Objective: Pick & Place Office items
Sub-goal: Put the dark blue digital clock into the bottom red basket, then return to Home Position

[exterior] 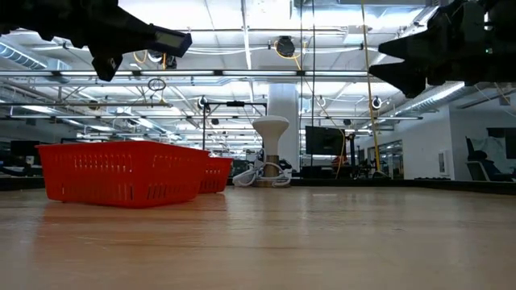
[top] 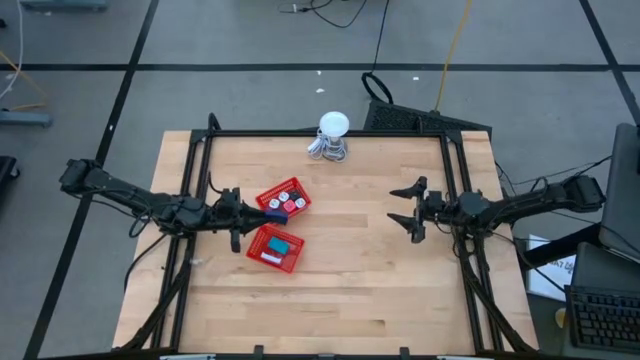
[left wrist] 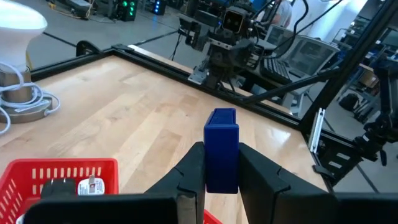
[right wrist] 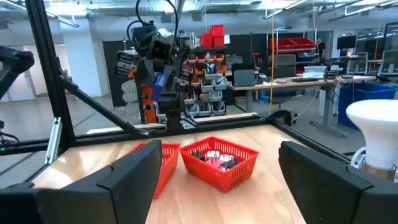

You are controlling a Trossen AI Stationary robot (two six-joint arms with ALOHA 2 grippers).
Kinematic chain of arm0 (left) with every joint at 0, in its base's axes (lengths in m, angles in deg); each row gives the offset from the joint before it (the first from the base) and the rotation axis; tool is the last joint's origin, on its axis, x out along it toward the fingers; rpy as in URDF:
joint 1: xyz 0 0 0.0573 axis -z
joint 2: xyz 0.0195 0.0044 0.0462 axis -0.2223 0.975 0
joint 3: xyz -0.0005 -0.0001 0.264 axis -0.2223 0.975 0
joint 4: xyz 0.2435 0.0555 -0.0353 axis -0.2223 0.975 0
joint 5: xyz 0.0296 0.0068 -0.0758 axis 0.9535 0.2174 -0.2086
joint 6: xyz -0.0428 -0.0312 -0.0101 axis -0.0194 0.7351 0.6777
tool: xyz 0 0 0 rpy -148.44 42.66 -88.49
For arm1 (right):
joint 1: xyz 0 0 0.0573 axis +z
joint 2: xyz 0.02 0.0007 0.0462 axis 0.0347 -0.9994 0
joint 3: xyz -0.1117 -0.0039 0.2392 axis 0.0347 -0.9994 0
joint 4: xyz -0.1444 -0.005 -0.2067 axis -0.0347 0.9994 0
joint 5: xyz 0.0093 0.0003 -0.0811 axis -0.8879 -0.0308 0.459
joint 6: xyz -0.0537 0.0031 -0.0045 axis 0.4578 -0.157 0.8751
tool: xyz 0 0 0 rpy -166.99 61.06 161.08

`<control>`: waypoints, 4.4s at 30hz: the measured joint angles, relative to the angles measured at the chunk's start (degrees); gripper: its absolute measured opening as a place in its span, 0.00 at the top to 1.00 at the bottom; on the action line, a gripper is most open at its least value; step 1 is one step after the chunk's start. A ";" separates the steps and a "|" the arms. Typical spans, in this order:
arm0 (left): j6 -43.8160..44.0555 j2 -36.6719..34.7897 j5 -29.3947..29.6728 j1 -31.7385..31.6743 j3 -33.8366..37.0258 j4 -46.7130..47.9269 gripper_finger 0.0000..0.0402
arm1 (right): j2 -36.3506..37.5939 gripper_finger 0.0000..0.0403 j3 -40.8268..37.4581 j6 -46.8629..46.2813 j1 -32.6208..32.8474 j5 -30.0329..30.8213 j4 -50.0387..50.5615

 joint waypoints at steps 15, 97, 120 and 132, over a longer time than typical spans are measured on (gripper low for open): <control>0.38 0.00 0.00 0.00 -0.02 0.20 0.82 | 18.01 0.23 0.00 0.16 0.04 1.46 23.82; 2.84 -7.47 -42.51 -13.51 -0.04 2.75 0.19 | 30.46 0.23 -0.07 1.48 0.07 1.18 35.30; -12.62 -35.65 -22.53 -15.98 8.57 11.79 0.20 | 30.45 0.23 -0.07 1.47 0.07 1.18 35.28; -13.90 -40.92 -20.81 -15.99 18.35 3.87 0.22 | 30.48 0.23 -0.07 1.49 0.07 1.20 35.28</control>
